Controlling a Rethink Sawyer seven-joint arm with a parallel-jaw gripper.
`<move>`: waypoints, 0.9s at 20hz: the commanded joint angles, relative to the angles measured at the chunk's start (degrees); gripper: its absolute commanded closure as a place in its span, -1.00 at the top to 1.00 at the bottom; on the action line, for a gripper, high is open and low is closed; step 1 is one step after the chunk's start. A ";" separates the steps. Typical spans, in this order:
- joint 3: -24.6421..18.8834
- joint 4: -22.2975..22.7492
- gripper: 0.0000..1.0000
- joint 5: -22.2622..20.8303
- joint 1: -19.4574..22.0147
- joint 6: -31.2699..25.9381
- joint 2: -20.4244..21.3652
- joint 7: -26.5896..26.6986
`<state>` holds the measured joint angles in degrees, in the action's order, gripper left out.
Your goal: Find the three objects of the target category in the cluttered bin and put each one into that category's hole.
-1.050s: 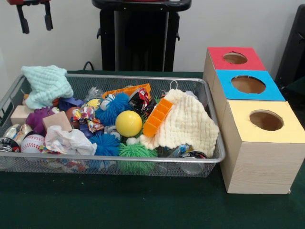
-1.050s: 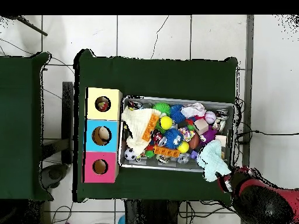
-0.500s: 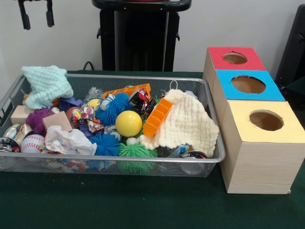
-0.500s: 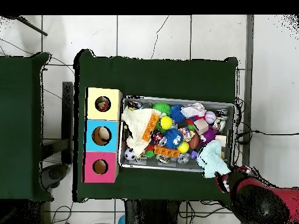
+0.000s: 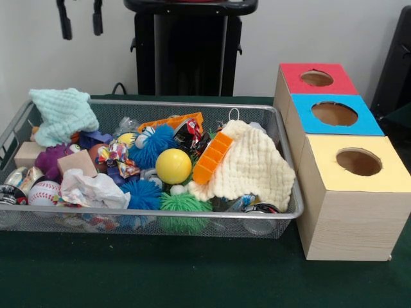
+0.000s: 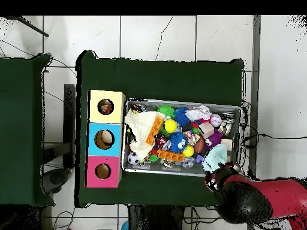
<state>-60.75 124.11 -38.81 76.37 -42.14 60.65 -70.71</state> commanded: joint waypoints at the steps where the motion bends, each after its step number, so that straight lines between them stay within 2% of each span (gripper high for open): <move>1: 3.52 2.47 1.00 -1.41 -6.34 3.22 -1.74 -4.94; 6: 5.85 2.12 1.00 -2.79 -7.01 5.72 -3.78 -4.36; 13: 12.14 -1.18 1.00 -8.41 -9.50 9.76 -10.86 -4.71; 18: 13.02 -2.30 1.00 -8.33 -9.07 10.45 -12.75 -2.37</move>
<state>-52.59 124.21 -43.38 67.76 -33.48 52.77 -70.71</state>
